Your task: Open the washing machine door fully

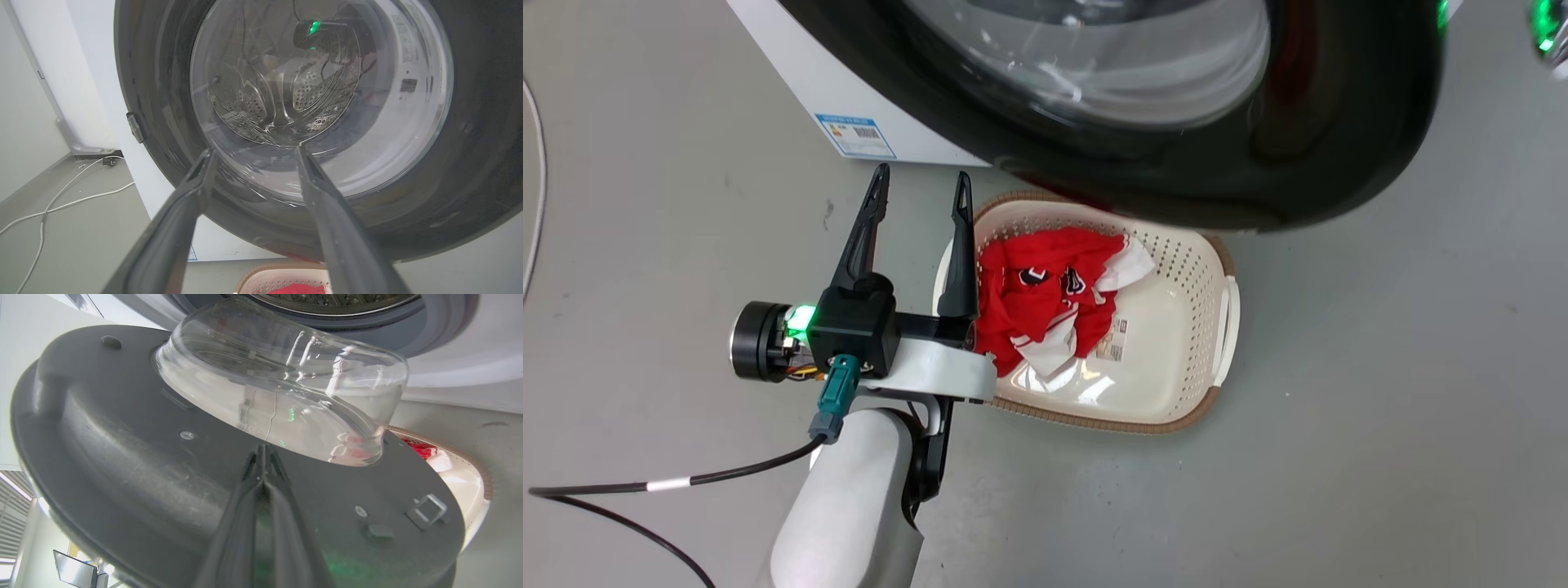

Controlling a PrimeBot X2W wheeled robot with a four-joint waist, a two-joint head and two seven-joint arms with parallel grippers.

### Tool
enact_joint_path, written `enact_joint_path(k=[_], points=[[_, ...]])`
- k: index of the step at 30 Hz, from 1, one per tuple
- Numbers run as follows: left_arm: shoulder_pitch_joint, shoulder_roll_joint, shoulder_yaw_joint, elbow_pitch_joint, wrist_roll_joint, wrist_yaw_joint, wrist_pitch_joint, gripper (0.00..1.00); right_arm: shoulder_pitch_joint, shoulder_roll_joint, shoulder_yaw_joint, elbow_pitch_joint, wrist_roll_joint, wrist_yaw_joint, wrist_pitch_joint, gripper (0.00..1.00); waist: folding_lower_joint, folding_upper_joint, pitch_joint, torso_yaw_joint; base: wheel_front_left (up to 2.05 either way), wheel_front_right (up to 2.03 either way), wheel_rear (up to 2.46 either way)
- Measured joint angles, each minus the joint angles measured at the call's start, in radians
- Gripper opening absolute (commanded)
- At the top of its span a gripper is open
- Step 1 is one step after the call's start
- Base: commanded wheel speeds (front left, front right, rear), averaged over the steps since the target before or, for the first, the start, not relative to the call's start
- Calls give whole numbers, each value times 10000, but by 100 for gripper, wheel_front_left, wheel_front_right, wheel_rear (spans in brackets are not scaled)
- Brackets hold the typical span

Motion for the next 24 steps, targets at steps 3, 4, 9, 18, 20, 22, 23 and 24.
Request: enact_joint_path(k=[3,4,9,18,20,22,23,24], points=[[166,0,77,35,40,-31,0,100,590,165,38,-318,165,0,155,0,0,0,-308,4,0,0,0],[263,0,105,58,50,-44,0,100,795,236,63,-437,205,0,203,0,0,0,-424,5,0,0,0],[761,42,357,169,136,-205,0,100,1914,604,176,-1051,504,2,343,0,-1,0,-1082,-10,0,0,0],[1420,192,652,261,228,-385,0,100,3247,976,447,-1718,771,2,345,0,-1,0,-2027,-7,0,0,0],[1569,222,709,280,247,-466,0,100,3574,1141,593,-1923,817,2,290,0,-2,0,-2240,17,0,0,0],[1615,222,715,290,259,-470,0,100,3674,1198,639,-1983,830,2,259,0,-1,0,-2295,31,0,0,0],[1654,219,732,303,295,-495,0,100,3872,1313,732,-2092,849,2,222,0,-2,0,-2394,72,0,0,0],[1654,219,732,303,295,-495,0,100,3872,1313,732,-2092,849,2,222,0,-2,0,-2394,72,0,0,0]])
